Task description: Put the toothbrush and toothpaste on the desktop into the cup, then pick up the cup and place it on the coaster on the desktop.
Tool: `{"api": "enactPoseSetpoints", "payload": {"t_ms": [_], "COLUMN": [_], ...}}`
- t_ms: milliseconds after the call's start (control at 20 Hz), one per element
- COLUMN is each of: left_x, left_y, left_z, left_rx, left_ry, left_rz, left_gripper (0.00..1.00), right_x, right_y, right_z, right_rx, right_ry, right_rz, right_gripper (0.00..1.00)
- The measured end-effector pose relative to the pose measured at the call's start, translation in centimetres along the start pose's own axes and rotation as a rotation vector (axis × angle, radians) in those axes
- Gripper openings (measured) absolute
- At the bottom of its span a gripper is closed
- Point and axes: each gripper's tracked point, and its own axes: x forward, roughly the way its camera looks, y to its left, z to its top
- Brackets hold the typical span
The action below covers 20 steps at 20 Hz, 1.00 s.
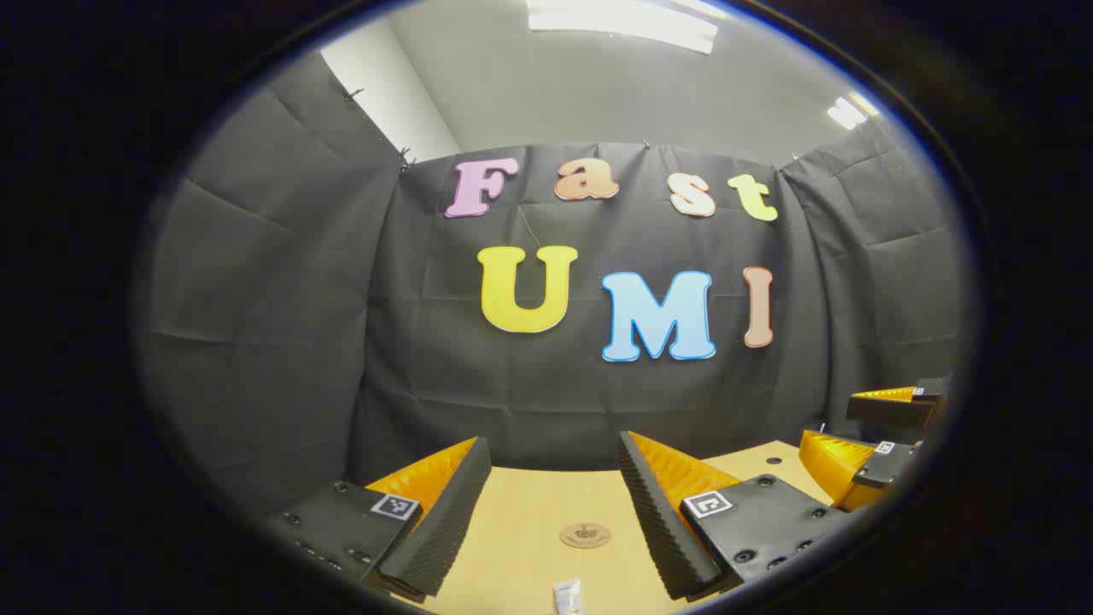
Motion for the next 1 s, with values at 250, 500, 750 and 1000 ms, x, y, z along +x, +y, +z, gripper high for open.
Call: {"api": "enactPoseSetpoints", "payload": {"t_ms": [250,500,750,1000], "left_x": [1.3,3.7,5.3,6.8], "left_y": [-0.2,-1.3,-2.7,-4.8], "left_z": [-0.2,-3.4,-4.9,-9.6], "left_rx": [0.011,-0.002,-0.012,-0.003], "left_ry": [-0.006,0.077,0.127,0.255], "left_rz": [-0.014,-0.061,-0.101,-0.149], "left_gripper": [0.96,0.96,0.92,0.96], "right_x": [0.7,1.7,2.4,3.2], "right_y": [-0.6,-1.0,-2.0,-3.4], "right_z": [-0.5,-2.3,-3.6,-7.2], "right_rx": [-0.006,-0.022,0.003,0.019], "right_ry": [0.018,0.074,0.128,0.259], "right_rz": [-0.019,-0.023,-0.045,-0.076], "right_gripper": [0.89,0.89,0.89,0.90]}}
